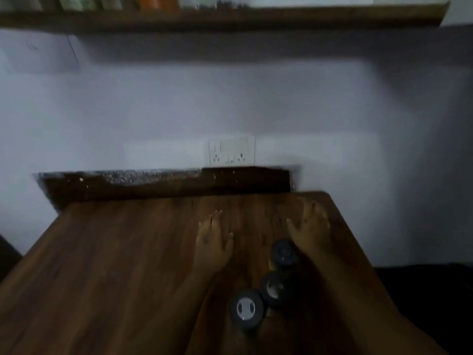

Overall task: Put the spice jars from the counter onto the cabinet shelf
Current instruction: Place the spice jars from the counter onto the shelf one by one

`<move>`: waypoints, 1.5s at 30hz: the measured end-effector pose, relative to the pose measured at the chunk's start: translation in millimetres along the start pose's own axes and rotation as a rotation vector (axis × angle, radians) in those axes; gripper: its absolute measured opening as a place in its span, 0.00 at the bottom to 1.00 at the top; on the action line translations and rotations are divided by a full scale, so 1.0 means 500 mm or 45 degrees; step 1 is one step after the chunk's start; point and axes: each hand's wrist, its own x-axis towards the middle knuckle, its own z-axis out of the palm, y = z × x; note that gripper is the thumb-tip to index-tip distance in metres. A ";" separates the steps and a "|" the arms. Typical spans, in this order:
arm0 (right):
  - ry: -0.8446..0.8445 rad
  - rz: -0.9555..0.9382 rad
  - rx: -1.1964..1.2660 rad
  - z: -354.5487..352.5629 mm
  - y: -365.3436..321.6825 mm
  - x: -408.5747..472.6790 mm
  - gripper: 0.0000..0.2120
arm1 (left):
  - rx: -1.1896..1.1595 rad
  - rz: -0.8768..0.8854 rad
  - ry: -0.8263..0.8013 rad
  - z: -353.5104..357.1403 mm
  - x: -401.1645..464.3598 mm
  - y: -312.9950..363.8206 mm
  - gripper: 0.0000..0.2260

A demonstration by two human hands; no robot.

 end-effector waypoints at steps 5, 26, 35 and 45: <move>0.002 0.067 0.019 0.055 0.060 -0.114 0.29 | -0.092 -0.262 -0.301 0.044 -0.173 -0.039 0.33; -0.673 -0.551 -0.360 0.197 -0.072 -0.313 0.41 | -0.231 -0.296 -0.539 -0.065 -0.303 -0.116 0.26; -0.627 0.051 0.585 0.096 -0.240 -0.243 0.26 | -0.707 -0.377 -0.607 -0.144 -0.259 -0.111 0.45; -0.776 0.429 1.353 0.054 -0.337 -0.242 0.20 | -0.935 -0.458 -0.486 -0.257 -0.192 -0.088 0.30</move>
